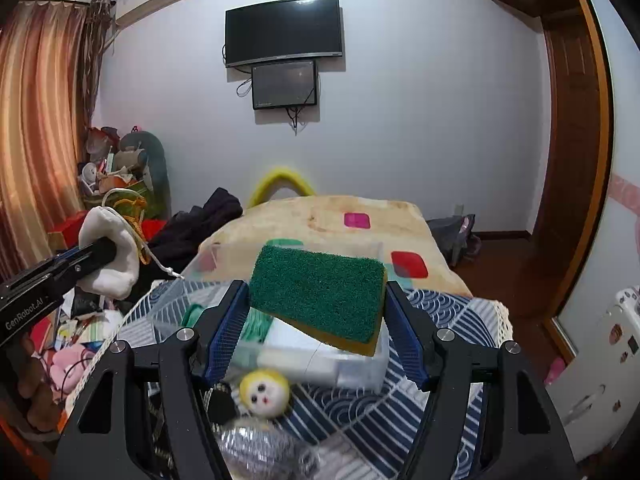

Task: Organize soft objects
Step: 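Lower the sponge onto the foam block while the left gripper drops the cloth bag into the box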

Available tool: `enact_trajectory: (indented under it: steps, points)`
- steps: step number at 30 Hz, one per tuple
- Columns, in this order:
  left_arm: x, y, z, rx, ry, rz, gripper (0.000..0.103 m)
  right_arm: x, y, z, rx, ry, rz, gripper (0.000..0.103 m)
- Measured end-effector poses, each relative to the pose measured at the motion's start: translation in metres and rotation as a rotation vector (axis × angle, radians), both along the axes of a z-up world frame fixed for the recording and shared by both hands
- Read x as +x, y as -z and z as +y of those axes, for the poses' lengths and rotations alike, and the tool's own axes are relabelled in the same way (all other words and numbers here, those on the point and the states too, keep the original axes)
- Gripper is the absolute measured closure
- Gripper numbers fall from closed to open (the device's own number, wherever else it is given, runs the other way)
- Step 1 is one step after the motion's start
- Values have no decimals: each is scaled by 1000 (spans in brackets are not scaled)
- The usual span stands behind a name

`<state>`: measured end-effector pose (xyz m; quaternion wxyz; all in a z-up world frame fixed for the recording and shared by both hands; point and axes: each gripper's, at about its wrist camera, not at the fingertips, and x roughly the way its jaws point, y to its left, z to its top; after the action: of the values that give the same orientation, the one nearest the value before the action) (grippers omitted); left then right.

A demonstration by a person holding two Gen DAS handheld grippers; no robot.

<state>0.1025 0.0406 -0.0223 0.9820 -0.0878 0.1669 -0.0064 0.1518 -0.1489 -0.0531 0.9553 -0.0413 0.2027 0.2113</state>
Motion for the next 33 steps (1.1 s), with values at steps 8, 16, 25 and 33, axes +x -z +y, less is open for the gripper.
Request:
enact_trajectory:
  steps: [8,16,25,33]
  points:
    - [44,19,-4,18,22,69,81,27,14,16,-15,-3,46,38]
    - [85,56,-2,-17,37,205,81,47,36,30,-70,-7,124,38]
    - [104,76,-2,-16,63,294,81,55,51,35,-115,-20,204,37]
    - [102,74,-10,4,81,315,54,56,48,29,-107,-21,224,29]
